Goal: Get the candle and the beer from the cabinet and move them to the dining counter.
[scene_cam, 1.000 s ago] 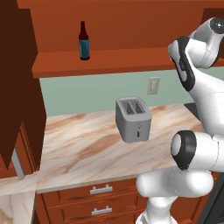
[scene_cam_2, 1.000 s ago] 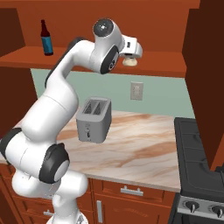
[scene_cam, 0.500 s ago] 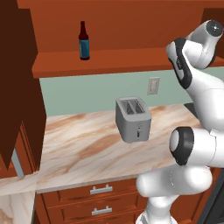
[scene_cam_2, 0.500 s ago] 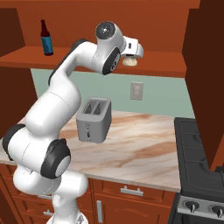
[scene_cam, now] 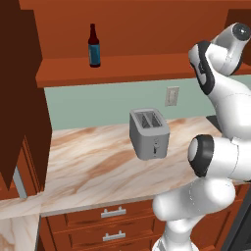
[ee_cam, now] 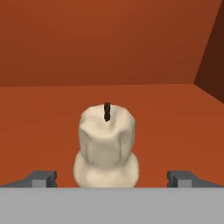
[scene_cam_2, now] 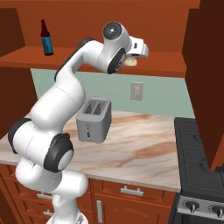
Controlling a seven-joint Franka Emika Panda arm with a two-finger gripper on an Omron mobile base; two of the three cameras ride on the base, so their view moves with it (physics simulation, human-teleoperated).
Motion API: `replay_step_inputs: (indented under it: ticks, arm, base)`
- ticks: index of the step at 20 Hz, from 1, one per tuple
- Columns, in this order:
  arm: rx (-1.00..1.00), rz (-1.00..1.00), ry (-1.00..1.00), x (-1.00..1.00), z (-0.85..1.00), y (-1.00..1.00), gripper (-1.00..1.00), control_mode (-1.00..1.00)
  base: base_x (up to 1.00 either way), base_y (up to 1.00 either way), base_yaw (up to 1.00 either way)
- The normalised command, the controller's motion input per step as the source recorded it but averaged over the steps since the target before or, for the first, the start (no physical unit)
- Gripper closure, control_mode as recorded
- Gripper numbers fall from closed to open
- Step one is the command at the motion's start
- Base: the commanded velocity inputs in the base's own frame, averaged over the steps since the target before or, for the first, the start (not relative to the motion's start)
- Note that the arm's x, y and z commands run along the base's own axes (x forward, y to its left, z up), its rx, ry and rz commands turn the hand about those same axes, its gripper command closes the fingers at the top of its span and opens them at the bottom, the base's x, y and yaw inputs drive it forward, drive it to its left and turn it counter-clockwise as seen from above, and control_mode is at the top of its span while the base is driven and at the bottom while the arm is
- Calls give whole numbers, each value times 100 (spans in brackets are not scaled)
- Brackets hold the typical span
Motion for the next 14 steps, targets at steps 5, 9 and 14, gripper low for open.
replay_step_inputs:
  ticks: [5,9,14]
  arm:
    - [0,0,0,11,0,-17,-100,-100]
    - [0,0,0,4,0,-3,-100,-100]
    - [0,0,0,1,0,0,-100,-100]
  base:
    - [0,0,0]
    - [0,0,0]
    - [0,0,0]
